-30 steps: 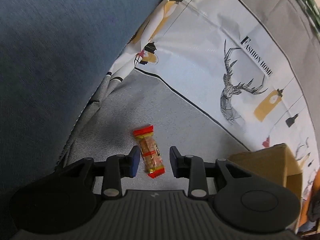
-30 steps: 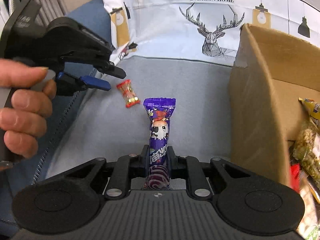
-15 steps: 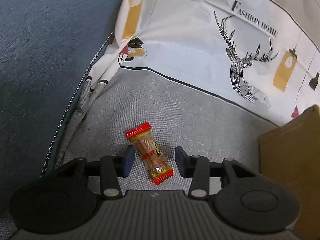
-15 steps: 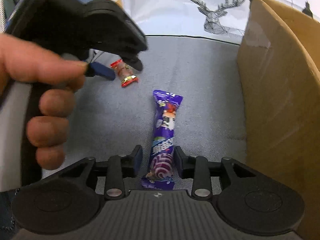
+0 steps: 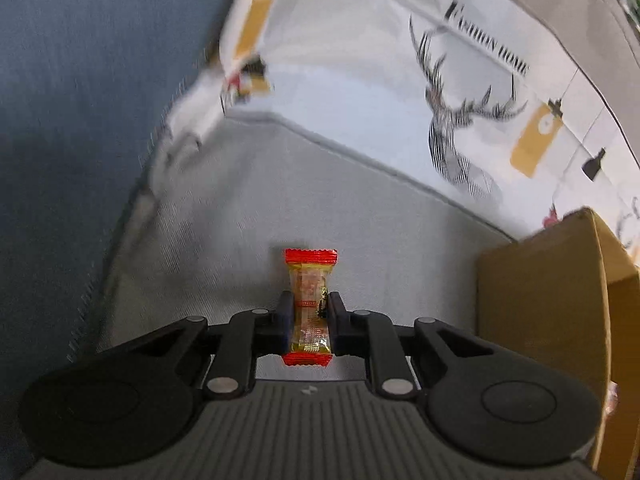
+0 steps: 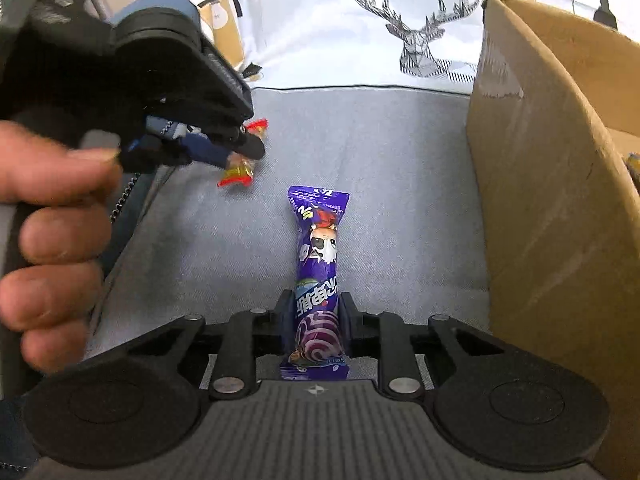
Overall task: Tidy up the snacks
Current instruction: 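Grasp the purple candy bar with the right tool while the left grasps the small red candy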
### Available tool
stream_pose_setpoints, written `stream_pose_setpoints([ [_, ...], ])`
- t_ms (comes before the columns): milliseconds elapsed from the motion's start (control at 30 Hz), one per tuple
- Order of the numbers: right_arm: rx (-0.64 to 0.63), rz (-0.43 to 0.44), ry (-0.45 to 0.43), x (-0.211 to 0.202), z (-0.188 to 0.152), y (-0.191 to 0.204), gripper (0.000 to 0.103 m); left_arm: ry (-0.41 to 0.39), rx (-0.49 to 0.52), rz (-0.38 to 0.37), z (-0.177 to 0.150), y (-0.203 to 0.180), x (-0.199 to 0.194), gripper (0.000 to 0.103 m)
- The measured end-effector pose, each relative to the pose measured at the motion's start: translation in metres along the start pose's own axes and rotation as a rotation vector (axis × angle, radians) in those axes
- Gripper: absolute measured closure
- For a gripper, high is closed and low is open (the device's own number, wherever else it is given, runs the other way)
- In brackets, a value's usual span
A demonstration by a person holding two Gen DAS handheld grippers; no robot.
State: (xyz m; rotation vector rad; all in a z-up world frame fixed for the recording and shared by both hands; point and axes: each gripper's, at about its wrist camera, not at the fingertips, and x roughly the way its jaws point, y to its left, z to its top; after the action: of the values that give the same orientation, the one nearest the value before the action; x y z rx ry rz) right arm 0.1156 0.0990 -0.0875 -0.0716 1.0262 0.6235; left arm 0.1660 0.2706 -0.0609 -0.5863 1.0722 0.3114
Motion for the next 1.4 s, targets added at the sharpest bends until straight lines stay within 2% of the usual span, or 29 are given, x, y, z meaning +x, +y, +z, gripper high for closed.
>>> stream_pose_setpoints([
  [100,0.023,-0.003,0.027,0.005,0.0,-0.004,0.078,0.031,-0.005,0.0,-0.001,0.005,0.005,0.084],
  [233,0.032,0.0,0.031,0.005,0.001,-0.004,0.078,0.03,-0.011,0.006,0.0,0.007,0.005,0.08],
  [367,0.032,0.003,0.033,0.007,0.002,-0.007,0.078,0.03,0.025,0.023,-0.001,0.001,0.007,0.076],
  [633,0.035,0.006,0.034,0.007,0.002,-0.008,0.078,0.027,0.04,0.03,-0.001,-0.001,0.008,0.076],
  [767,0.036,0.007,0.035,0.007,0.002,-0.007,0.076,0.025,0.034,0.031,-0.001,-0.001,0.008,0.069],
  [1133,0.033,0.005,0.031,0.008,0.001,-0.006,0.076,0.024,0.051,0.038,-0.002,-0.003,0.009,0.067],
  [1267,0.022,0.0,0.026,0.008,0.0,-0.005,0.076,0.019,0.084,0.055,-0.004,-0.007,0.012,0.068],
  [1367,0.028,0.001,0.017,0.006,0.0,-0.005,0.081,0.011,0.128,0.088,-0.005,-0.012,0.013,0.083],
  [1400,0.035,0.005,0.015,0.005,0.001,-0.005,0.081,0.008,0.134,0.091,-0.005,-0.013,0.013,0.084],
])
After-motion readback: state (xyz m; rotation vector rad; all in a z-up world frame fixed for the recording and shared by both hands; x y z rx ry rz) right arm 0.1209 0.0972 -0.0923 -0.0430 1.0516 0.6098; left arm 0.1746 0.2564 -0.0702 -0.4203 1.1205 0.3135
